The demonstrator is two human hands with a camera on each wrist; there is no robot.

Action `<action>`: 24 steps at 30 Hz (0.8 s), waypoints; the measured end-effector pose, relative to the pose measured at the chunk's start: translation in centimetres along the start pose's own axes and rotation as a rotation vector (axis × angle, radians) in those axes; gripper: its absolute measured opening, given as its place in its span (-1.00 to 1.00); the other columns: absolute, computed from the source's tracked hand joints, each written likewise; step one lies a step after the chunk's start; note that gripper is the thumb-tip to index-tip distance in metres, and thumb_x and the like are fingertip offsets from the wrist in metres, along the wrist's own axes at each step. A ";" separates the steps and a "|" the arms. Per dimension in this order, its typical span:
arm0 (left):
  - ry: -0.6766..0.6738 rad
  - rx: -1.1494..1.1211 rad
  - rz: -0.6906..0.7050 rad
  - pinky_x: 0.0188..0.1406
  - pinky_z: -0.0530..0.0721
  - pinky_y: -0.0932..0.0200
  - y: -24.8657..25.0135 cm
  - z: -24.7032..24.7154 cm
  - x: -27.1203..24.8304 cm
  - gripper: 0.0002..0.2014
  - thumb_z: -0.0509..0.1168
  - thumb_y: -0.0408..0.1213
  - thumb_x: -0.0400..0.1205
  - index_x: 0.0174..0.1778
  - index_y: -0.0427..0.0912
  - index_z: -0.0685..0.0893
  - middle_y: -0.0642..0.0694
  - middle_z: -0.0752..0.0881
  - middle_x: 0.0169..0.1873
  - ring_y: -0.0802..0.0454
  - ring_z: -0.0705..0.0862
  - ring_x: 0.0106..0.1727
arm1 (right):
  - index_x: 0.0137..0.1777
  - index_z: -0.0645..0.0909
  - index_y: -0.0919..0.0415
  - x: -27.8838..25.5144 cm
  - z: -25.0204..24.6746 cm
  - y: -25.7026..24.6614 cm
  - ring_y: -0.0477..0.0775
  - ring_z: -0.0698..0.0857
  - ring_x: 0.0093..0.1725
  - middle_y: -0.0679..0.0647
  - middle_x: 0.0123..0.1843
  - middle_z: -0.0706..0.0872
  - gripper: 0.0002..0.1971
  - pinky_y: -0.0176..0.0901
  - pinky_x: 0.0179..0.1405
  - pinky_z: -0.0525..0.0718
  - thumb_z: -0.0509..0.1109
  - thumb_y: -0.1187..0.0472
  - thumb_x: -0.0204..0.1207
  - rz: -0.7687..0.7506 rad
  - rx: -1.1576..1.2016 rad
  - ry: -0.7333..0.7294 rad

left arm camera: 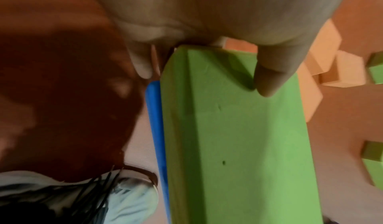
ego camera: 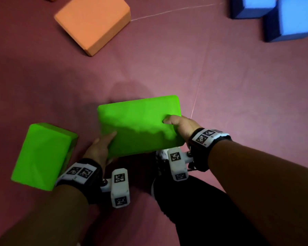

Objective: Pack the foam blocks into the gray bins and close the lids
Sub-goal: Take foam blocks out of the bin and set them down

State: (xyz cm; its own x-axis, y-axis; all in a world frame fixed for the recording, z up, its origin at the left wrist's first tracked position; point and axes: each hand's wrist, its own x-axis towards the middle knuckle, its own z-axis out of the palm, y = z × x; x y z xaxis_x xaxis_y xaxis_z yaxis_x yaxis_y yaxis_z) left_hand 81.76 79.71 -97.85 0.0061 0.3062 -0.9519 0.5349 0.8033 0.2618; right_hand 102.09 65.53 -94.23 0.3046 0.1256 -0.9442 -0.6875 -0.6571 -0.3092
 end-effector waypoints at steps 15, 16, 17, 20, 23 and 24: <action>-0.039 0.006 0.375 -0.09 0.68 0.06 19.8 -18.0 -38.5 -0.59 0.39 0.15 0.52 0.23 0.06 0.64 0.01 0.65 0.30 -0.05 0.67 0.17 | -0.09 0.67 0.12 -42.8 7.0 -17.9 0.14 0.79 -0.13 0.11 -0.06 0.81 -0.63 -0.03 -0.02 0.76 0.55 -0.11 0.24 -0.415 -0.121 0.030; -0.065 -0.002 0.422 -0.16 0.67 0.10 20.1 -20.3 -41.4 -0.41 0.43 0.25 0.41 0.30 0.04 0.63 0.02 0.65 0.32 -0.02 0.67 0.19 | -0.12 0.64 0.10 -46.4 8.1 -18.3 0.09 0.76 -0.18 0.08 -0.11 0.79 -0.71 -0.13 -0.15 0.74 0.55 -0.07 0.32 -0.473 -0.114 0.055; -0.073 -0.006 0.449 -0.18 0.68 0.12 20.2 -22.5 -43.7 -0.20 0.46 0.36 0.23 0.36 0.03 0.60 0.03 0.64 0.35 -0.02 0.65 0.25 | -0.15 0.62 0.10 -49.4 9.2 -18.5 0.04 0.73 -0.23 0.04 -0.17 0.75 -0.77 -0.22 -0.28 0.70 0.53 -0.01 0.41 -0.520 -0.114 0.067; -0.029 -0.081 0.558 -0.12 0.72 0.05 19.7 -29.4 -50.4 0.07 0.46 0.43 -0.02 0.45 0.05 0.54 0.03 0.59 0.41 -0.07 0.61 0.34 | 0.09 0.64 0.20 -58.0 13.6 -17.7 0.03 0.73 -0.20 0.06 -0.09 0.76 -0.67 -0.21 -0.26 0.70 0.50 0.00 0.46 -0.659 -0.110 0.065; 0.027 -0.161 0.657 0.10 0.69 -0.10 18.9 -36.2 -57.2 0.05 0.45 0.43 0.01 0.46 0.05 0.54 0.00 0.59 0.40 -0.12 0.61 0.33 | 0.23 0.64 0.18 -65.2 18.8 -16.5 0.05 0.75 -0.11 0.07 0.02 0.75 -0.53 -0.08 -0.02 0.68 0.49 -0.10 0.43 -0.760 -0.119 0.041; 0.057 -0.191 0.701 0.16 0.67 -0.16 18.3 -39.5 -59.5 0.05 0.44 0.44 0.00 0.45 0.06 0.54 0.00 0.60 0.39 -0.12 0.62 0.33 | 0.21 0.64 0.15 -68.0 20.9 -15.7 0.04 0.75 -0.11 0.06 0.02 0.75 -0.54 -0.07 0.02 0.68 0.48 -0.13 0.43 -0.799 -0.137 0.015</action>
State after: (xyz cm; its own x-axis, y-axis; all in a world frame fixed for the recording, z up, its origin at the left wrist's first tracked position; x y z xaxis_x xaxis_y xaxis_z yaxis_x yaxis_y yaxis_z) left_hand 57.82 96.40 -30.09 0.2467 0.8036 -0.5417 0.2642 0.4820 0.8354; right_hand 78.38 82.90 -27.51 0.6789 0.5861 -0.4422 -0.1723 -0.4583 -0.8720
